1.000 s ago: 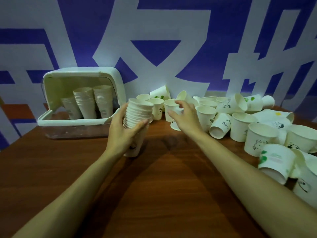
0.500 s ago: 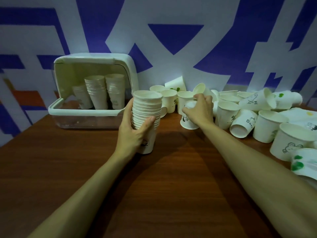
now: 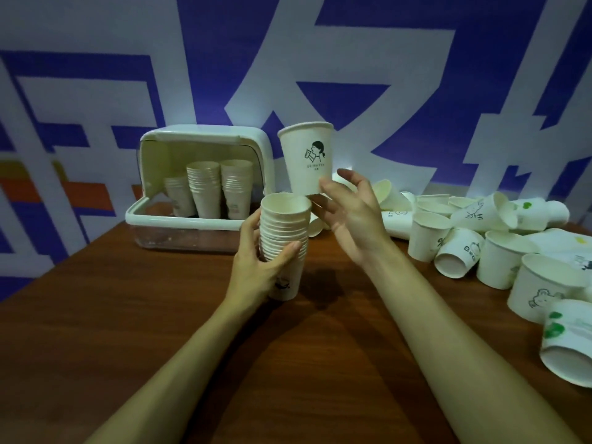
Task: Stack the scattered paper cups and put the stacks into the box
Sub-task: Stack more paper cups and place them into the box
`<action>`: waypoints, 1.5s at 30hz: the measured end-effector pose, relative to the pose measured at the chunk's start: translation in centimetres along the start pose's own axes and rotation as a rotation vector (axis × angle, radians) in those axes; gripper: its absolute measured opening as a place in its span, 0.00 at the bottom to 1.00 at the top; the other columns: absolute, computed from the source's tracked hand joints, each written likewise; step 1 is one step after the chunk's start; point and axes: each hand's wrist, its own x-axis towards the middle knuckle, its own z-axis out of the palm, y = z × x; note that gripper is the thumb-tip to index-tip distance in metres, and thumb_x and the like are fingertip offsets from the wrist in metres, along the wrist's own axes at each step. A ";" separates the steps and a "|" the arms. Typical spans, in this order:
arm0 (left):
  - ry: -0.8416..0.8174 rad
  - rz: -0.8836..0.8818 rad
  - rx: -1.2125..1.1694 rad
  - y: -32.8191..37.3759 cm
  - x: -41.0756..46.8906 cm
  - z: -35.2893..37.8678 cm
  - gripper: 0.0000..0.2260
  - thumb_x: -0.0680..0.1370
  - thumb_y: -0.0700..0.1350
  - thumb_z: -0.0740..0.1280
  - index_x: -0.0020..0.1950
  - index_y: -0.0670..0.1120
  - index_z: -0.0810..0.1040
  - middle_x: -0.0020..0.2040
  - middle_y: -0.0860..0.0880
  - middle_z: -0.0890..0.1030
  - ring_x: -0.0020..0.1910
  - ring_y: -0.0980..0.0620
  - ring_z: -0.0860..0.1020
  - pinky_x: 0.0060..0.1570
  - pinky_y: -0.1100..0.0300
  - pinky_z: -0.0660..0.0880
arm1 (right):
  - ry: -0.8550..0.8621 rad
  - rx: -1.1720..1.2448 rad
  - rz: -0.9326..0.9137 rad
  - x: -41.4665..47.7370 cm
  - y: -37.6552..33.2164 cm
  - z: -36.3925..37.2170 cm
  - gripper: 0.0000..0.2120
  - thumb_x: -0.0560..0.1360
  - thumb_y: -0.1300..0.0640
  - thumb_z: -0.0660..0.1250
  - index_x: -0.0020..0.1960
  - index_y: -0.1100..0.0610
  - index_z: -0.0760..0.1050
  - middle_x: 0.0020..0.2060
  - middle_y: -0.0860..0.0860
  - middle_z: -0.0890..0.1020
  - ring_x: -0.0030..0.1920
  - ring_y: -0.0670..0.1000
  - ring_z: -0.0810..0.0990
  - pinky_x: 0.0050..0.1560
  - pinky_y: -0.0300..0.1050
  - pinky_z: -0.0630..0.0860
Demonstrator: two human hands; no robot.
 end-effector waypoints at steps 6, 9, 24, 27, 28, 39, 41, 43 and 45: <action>-0.034 0.014 0.045 0.3 0.2 -0.5 0.39 0.67 0.51 0.77 0.72 0.57 0.61 0.60 0.54 0.78 0.58 0.56 0.78 0.58 0.49 0.77 | -0.134 -0.554 -0.103 0.2 1.5 0.5 0.30 0.75 0.60 0.69 0.72 0.53 0.59 0.61 0.55 0.75 0.61 0.52 0.77 0.61 0.47 0.75; -0.043 0.064 0.092 1.6 0.3 -0.8 0.49 0.65 0.51 0.78 0.75 0.61 0.47 0.70 0.55 0.66 0.66 0.56 0.73 0.63 0.55 0.73 | -0.182 -0.574 -0.032 0.4 1.7 0.1 0.30 0.75 0.57 0.69 0.73 0.50 0.60 0.64 0.54 0.74 0.65 0.53 0.73 0.64 0.50 0.72; -0.166 0.163 0.303 5.6 1.5 0.6 0.41 0.68 0.44 0.77 0.71 0.60 0.53 0.66 0.50 0.69 0.64 0.52 0.72 0.58 0.56 0.75 | 0.008 -0.849 0.088 -1.8 -2.3 -5.0 0.11 0.80 0.52 0.62 0.54 0.54 0.80 0.55 0.52 0.81 0.58 0.51 0.78 0.54 0.44 0.77; -0.241 0.192 0.392 6.7 2.2 3.0 0.42 0.68 0.43 0.77 0.71 0.64 0.53 0.68 0.50 0.67 0.68 0.48 0.68 0.63 0.49 0.71 | 0.009 -1.036 0.094 -3.4 -5.1 -7.9 0.10 0.79 0.53 0.64 0.56 0.54 0.81 0.57 0.53 0.81 0.58 0.54 0.78 0.60 0.53 0.77; -0.253 0.214 0.423 6.9 2.3 3.8 0.42 0.68 0.44 0.77 0.70 0.65 0.54 0.69 0.49 0.67 0.68 0.47 0.68 0.64 0.46 0.71 | 0.016 -1.094 0.089 -4.0 -6.1 -8.7 0.10 0.78 0.54 0.64 0.56 0.54 0.81 0.57 0.51 0.81 0.58 0.53 0.79 0.62 0.54 0.75; -0.316 0.174 0.166 8.9 -1.5 11.1 0.45 0.69 0.45 0.77 0.75 0.58 0.52 0.61 0.50 0.73 0.57 0.59 0.76 0.53 0.63 0.77 | -0.135 -0.914 -0.085 -7.6 -8.9 -10.3 0.27 0.81 0.46 0.58 0.76 0.38 0.50 0.70 0.51 0.70 0.68 0.48 0.70 0.62 0.50 0.73; -0.358 0.150 0.150 9.1 -1.6 11.4 0.48 0.69 0.44 0.77 0.76 0.62 0.46 0.64 0.49 0.72 0.61 0.52 0.76 0.59 0.50 0.77 | -0.141 -0.993 -0.184 -7.5 -9.0 -10.3 0.27 0.80 0.45 0.58 0.75 0.33 0.50 0.70 0.48 0.69 0.67 0.45 0.68 0.60 0.47 0.74; -0.381 0.125 0.156 9.2 -1.4 11.1 0.50 0.70 0.45 0.76 0.75 0.65 0.41 0.63 0.50 0.74 0.61 0.51 0.76 0.61 0.48 0.75 | -0.140 -1.005 -0.222 -7.4 -9.0 -10.7 0.23 0.80 0.45 0.59 0.73 0.34 0.58 0.67 0.46 0.71 0.67 0.45 0.70 0.57 0.47 0.77; -0.386 0.091 0.144 9.0 -1.4 10.6 0.50 0.72 0.44 0.75 0.75 0.63 0.38 0.61 0.53 0.73 0.60 0.55 0.76 0.62 0.52 0.73 | -0.083 -0.925 -0.206 -7.3 -9.0 -10.9 0.15 0.81 0.45 0.58 0.66 0.45 0.72 0.60 0.46 0.76 0.63 0.49 0.75 0.55 0.54 0.80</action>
